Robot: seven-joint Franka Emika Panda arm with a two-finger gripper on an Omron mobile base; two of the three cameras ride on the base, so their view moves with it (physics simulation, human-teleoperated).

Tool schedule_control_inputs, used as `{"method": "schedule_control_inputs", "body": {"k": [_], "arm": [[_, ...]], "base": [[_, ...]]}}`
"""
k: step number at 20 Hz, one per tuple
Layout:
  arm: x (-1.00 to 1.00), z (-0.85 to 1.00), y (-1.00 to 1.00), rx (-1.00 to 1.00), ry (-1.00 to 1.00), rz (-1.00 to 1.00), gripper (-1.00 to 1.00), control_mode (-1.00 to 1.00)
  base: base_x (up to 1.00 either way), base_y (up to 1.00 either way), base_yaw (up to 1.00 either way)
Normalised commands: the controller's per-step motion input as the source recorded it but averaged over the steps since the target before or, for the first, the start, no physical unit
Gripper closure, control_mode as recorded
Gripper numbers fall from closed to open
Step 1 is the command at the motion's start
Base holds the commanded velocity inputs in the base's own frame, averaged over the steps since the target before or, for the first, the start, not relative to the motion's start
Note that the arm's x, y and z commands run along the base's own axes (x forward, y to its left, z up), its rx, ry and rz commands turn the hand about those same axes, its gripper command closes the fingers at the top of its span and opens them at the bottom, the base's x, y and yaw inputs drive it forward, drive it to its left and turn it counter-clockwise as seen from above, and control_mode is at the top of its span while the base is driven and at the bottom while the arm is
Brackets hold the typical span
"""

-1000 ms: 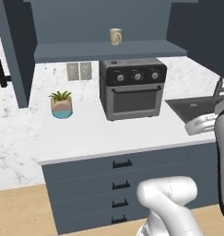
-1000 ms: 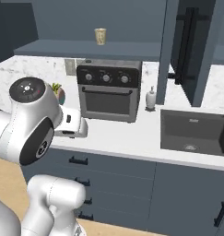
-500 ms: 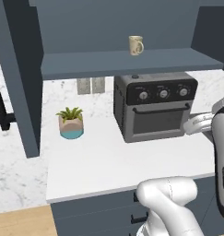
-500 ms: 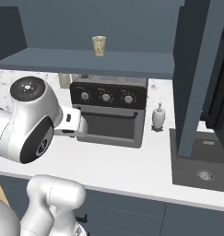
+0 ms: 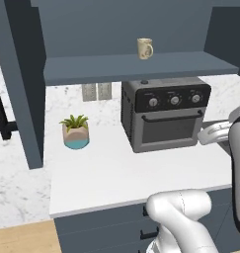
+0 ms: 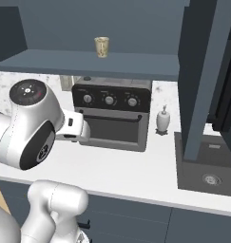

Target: Gather all objects into one cabinet and sort the glasses and bowls to opposite sides.

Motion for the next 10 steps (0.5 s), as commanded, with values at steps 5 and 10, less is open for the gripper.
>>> {"method": "schedule_control_inputs", "body": {"k": [5, 10], "arm": [[0.00, 0.00, 0.00, 0.00, 0.00, 0.00, -1.00, 1.00], [0.00, 0.00, 0.00, 0.00, 0.00, 0.00, -1.00, -1.00]], "base": [[0.00, 0.00, 0.00], [0.00, 0.00, 0.00]]}}
